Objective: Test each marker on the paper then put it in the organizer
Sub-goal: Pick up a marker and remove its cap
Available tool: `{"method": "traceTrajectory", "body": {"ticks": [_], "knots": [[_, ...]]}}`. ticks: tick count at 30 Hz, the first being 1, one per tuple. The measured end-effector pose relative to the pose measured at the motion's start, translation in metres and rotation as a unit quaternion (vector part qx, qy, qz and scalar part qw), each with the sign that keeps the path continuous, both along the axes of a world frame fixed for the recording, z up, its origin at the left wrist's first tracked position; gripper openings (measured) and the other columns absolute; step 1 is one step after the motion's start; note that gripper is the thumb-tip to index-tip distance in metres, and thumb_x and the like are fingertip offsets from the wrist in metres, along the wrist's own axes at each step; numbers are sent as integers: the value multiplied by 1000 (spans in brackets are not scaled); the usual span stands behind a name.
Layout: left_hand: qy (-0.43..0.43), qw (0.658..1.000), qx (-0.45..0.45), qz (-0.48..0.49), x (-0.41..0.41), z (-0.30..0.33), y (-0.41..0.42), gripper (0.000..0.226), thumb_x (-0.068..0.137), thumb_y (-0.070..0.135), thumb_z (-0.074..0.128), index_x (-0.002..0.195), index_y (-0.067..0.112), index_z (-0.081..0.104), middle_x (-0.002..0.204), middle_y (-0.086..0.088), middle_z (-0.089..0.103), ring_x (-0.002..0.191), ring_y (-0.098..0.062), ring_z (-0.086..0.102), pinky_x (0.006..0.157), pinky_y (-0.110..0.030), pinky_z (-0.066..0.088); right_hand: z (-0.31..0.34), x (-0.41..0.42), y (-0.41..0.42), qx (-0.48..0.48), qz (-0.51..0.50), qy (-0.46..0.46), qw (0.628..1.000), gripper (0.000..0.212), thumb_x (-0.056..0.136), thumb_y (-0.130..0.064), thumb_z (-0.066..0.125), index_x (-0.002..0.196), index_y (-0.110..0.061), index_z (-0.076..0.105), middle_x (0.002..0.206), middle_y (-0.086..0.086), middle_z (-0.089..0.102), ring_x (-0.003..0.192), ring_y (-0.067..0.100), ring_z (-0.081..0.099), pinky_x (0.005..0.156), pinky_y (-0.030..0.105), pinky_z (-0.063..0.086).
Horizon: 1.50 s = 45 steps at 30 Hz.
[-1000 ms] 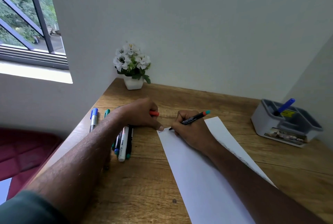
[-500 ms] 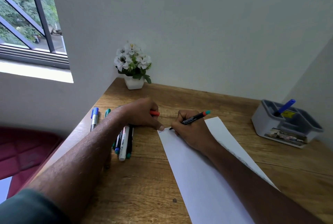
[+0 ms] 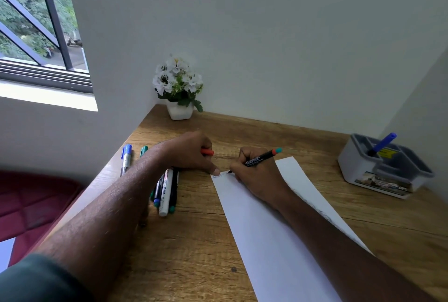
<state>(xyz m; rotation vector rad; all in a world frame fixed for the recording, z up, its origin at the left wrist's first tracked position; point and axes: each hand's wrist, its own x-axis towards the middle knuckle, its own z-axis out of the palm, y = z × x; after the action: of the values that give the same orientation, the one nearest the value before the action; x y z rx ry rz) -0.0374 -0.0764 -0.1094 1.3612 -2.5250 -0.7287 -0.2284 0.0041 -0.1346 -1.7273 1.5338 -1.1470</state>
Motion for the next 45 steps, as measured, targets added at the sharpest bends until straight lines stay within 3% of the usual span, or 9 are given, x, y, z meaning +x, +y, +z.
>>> {"method": "traceTrajectory", "body": {"ticks": [10,17,24,31,35,42,45], "knots": [[-1,1000,4,0,1,0,1,38,70,46,86,70,19,60,68,3,57,64,-11,49,60,-29,35,0,-1,0,-11,-2,6,1000,25,81,-7,68,63,0,52,59,14,56,56,13,48,56,30,43],[-1,1000,3,-4,0,0,-1,37,71,46,85,68,20,58,67,4,56,64,-11,48,60,-29,35,1,-1,2,-18,-5,-17,1000,28,82,-5,67,59,-10,50,56,4,52,54,9,47,53,21,40],[9,1000,-5,-2,1,-1,0,39,69,46,86,71,15,62,66,4,56,63,-11,48,59,-29,35,-2,-2,-1,-21,-6,-8,1000,31,80,-6,67,57,-14,47,55,5,51,55,12,44,55,29,39],[9,1000,-1,1,2,-2,-2,46,68,48,86,78,9,65,68,2,57,65,-13,49,61,-31,35,-2,-3,-2,-26,-17,-15,999,36,79,-4,66,54,-16,43,52,-1,47,52,7,40,52,21,36],[5,1000,1,2,2,-2,-2,43,67,49,86,75,14,63,68,2,57,65,-13,50,61,-31,36,-2,-3,-3,-27,-12,-6,1000,41,79,-3,66,53,-18,39,45,-12,39,48,4,35,48,17,31],[5,1000,5,1,1,-1,-2,38,69,46,86,73,16,63,69,2,59,66,-13,51,62,-30,37,-3,-2,-5,-29,-13,-8,999,35,78,-7,68,55,-15,43,50,-2,45,52,9,40,51,23,35],[3,1000,5,2,1,-1,-1,38,69,46,86,73,17,64,70,2,60,66,-12,52,62,-30,37,-2,-2,-5,-27,-22,-6,999,38,78,-7,68,52,-17,41,47,-7,42,50,8,38,50,20,33]]}}
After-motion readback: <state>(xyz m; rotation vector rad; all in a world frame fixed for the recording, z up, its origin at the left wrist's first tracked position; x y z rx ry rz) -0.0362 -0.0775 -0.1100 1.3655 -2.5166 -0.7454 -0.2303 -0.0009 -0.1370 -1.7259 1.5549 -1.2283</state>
